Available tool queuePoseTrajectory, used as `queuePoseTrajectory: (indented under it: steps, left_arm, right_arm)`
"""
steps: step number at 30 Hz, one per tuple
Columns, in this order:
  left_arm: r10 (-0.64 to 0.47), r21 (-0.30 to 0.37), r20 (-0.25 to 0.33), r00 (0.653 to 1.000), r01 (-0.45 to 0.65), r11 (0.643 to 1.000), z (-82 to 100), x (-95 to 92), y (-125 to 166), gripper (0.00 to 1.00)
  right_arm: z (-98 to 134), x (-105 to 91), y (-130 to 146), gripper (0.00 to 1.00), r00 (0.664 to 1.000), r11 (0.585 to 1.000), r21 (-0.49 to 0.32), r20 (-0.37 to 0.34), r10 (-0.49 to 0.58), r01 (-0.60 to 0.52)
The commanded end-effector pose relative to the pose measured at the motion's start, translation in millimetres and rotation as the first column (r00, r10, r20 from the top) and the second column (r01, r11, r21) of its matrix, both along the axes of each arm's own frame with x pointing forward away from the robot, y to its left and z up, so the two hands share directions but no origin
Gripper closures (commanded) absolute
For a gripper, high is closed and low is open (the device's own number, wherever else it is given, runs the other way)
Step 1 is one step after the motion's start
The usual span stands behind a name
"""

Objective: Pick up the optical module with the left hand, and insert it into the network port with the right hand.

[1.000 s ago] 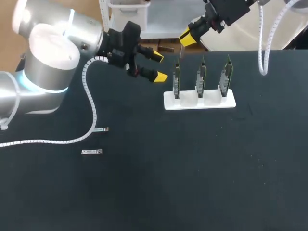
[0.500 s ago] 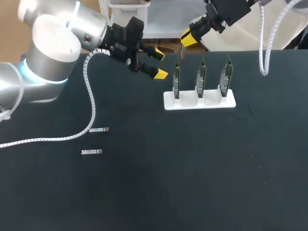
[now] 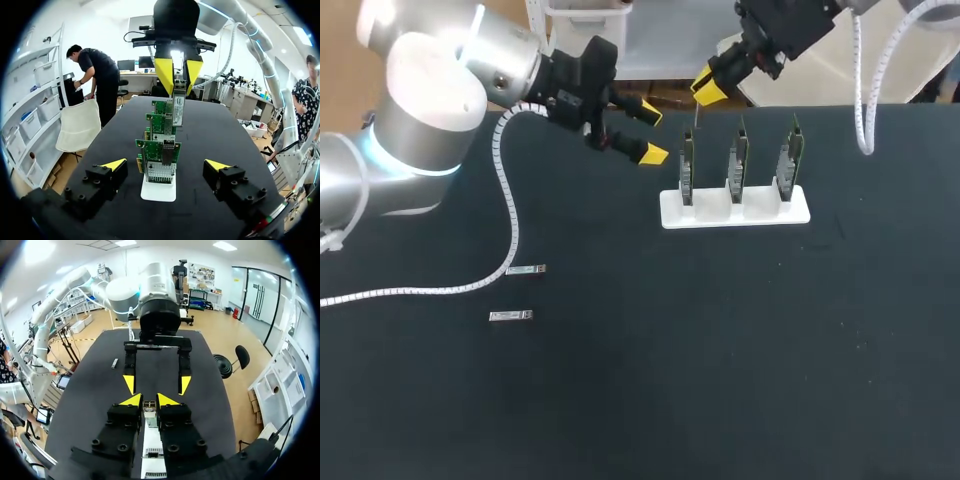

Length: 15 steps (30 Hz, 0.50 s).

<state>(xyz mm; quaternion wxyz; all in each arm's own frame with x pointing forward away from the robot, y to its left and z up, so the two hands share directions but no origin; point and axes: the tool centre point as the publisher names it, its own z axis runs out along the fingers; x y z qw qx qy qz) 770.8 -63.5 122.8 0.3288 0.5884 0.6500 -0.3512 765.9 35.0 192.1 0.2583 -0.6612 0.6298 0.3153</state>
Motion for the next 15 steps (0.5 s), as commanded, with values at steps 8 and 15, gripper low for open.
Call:
queuePoseTrajectory:
  steps: [8, 15]
  left_arm:
    - [-0.001, 0.003, -0.001, 1.000, 0.001, 1.000, 0.0, 0.6, -0.2, 0.00]
    - [-0.001, 0.003, -0.001, 1.000, 0.001, 1.000, 0.0, 0.6, -0.2, 0.00]
  right_arm:
    - [-9.2, 4.7, 10.0, 1.00, 0.999, 0.999, -0.006, -0.010, 0.037, -0.037]
    - [-11.7, 8.6, 12.0, 1.00, 0.998, 0.998, -0.015, -0.002, 0.056, -0.056]
